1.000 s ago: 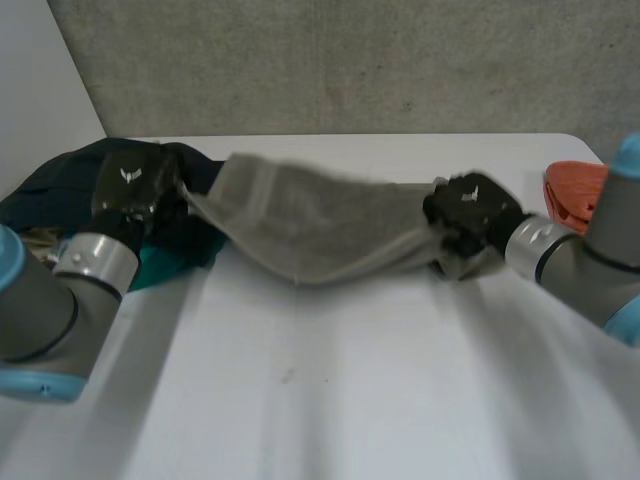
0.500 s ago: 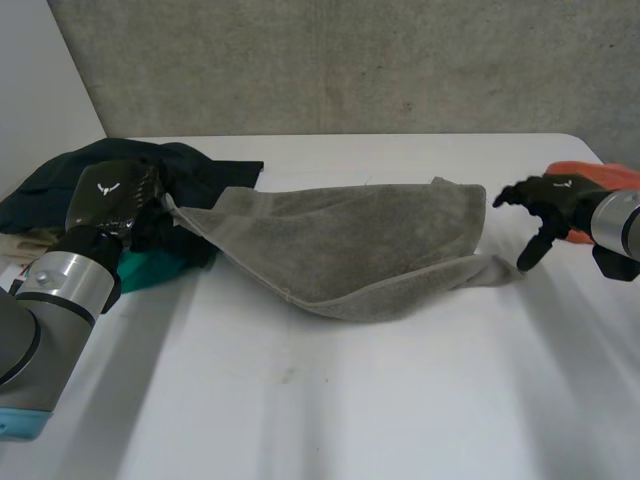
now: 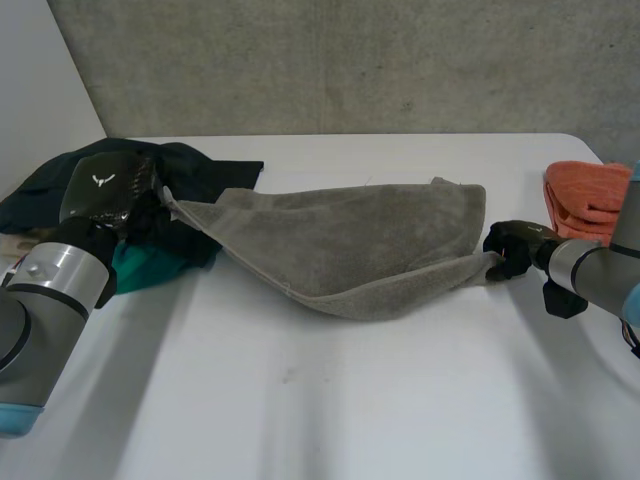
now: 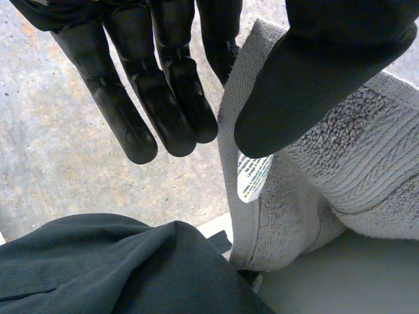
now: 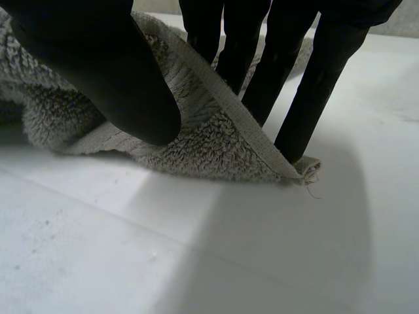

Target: Fold the laundry.

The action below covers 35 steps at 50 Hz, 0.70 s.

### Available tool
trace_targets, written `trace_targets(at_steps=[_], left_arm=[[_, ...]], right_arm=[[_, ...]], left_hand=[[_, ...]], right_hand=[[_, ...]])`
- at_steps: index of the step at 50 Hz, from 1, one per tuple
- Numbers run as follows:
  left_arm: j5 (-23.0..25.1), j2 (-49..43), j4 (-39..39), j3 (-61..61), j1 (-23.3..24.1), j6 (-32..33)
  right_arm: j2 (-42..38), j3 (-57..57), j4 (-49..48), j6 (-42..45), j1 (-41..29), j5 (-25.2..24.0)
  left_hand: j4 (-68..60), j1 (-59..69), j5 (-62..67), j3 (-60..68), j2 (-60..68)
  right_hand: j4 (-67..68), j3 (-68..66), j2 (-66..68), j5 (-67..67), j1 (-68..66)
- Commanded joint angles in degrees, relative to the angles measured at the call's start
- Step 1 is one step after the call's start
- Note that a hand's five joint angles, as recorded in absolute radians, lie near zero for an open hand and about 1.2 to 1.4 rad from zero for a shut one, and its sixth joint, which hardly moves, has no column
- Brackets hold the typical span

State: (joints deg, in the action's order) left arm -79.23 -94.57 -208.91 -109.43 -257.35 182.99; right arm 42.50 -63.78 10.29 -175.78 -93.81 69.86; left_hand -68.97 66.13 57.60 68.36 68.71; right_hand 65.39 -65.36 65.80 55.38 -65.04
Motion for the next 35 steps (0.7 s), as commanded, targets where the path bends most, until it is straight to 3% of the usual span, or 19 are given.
trace_targets(at_steps=[1,3,5,6,9,10,14,19,24,29,33,35], left_arm=[[0.30,3.42,5.60,1.06,-0.69,0.35],[0.56,4.83,7.89,1.50,-1.22,0.52],[1.53,7.47,13.25,2.11,-2.36,1.58],[2.32,9.39,18.14,2.73,-3.67,3.15],[4.25,12.12,27.03,3.52,-5.61,6.84],[5.91,13.70,32.98,3.61,-6.84,9.99],[10.13,15.99,45.83,3.26,-10.09,17.55],[13.83,15.56,55.18,1.77,-11.86,23.81],[13.05,7.84,50.81,2.29,-7.47,24.96],[2.01,-6.81,39.57,10.52,-0.88,24.26],[-3.64,-15.43,35.16,23.15,0.97,23.82],[-3.92,-18.09,33.84,29.33,1.15,23.47]], right_arm=[[7.91,-4.75,-0.27,1.31,1.77,-0.16],[12.32,-6.87,0.25,4.55,3.18,-0.68],[18.65,-10.74,2.18,13.68,5.38,-1.56],[23.11,-13.71,5.06,22.07,7.04,-2.00],[29.28,-18.73,11.57,36.43,9.60,-1.66],[32.79,-22.06,16.64,46.14,11.35,-0.87],[38.87,-29.18,27.03,65.68,14.52,1.24],[38.72,-32.02,26.01,65.05,13.13,0.46],[33.18,-29.31,22.15,60.22,9.35,1.33],[24.23,-19.22,18.37,53.37,3.91,6.24],[18.43,-7.81,15.56,50.20,0.39,9.67],[16.31,-1.82,13.89,48.70,-1.02,10.73]], left_hand=[[-11.03,13.87,12.40,11.64,11.29],[-11.03,13.87,12.40,11.64,11.29],[-11.03,13.87,12.40,11.64,11.29],[-11.03,13.87,12.40,11.64,11.29],[-11.03,13.87,12.40,11.64,11.29],[-11.03,13.87,12.40,11.64,11.29],[-11.03,13.87,12.40,11.64,11.29],[-11.03,13.87,12.40,11.64,11.29],[-11.03,13.87,12.40,11.64,11.29],[-11.03,13.87,12.40,11.64,11.29],[-11.03,13.87,12.40,11.64,11.29],[-11.03,13.87,12.40,11.64,11.29]], right_hand=[[14.61,-14.64,14.20,14.62,-14.96],[14.61,-14.64,14.20,14.62,-14.96],[14.61,-14.64,14.20,14.62,-14.96],[14.61,-14.64,14.20,14.62,-14.96],[14.61,-14.64,14.20,14.62,-14.96],[14.61,-14.64,14.20,14.62,-14.96],[14.61,-14.64,14.20,14.62,-14.96],[14.61,-14.64,14.20,14.62,-14.96],[14.61,-14.64,14.20,14.62,-14.96],[14.61,-14.64,14.20,14.62,-14.96],[14.61,-14.64,14.20,14.62,-14.96],[14.61,-14.64,14.20,14.62,-14.96]])
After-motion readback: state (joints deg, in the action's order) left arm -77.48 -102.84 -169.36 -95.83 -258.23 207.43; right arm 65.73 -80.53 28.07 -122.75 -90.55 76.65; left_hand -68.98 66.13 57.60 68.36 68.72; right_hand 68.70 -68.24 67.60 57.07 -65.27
